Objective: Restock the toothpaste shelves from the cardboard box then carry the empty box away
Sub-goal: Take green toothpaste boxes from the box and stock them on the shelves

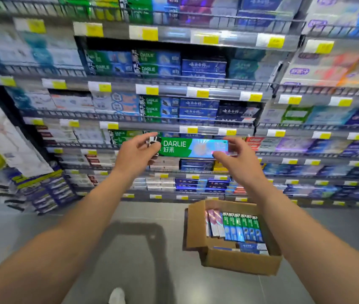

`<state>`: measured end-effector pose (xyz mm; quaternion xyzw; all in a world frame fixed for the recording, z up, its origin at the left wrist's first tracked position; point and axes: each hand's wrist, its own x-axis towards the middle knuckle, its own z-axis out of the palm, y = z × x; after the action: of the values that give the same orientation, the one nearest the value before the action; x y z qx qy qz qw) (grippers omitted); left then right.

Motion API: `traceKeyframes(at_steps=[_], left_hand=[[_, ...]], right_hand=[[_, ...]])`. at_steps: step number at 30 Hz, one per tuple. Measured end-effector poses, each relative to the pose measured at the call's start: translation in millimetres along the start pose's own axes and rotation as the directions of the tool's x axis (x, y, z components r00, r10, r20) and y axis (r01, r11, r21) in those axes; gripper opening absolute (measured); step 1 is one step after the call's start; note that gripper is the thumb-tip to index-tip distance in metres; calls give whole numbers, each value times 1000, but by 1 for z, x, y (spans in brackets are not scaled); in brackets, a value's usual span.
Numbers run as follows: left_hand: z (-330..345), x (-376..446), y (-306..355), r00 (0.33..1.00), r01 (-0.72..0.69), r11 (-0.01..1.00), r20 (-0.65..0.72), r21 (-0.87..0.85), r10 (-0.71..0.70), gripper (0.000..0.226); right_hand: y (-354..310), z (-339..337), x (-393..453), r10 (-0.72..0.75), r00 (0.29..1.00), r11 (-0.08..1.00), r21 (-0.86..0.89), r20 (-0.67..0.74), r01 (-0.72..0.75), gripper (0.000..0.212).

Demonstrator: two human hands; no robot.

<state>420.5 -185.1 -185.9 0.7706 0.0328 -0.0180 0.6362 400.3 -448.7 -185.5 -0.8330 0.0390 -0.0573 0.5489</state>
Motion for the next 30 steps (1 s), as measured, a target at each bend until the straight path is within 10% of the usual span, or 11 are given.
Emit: traceKeyframes(at_steps=[14,30], left_hand=[[-199,113,89,968,-251,967,-20,34,252,28],[-193,234,185,862,-495,826,30,269,506,60]], right_hand=[[-162,150,94,-161,973,983,64,-166,174,42],[-232,117,240,-372,870,917,19,-324,399,39]])
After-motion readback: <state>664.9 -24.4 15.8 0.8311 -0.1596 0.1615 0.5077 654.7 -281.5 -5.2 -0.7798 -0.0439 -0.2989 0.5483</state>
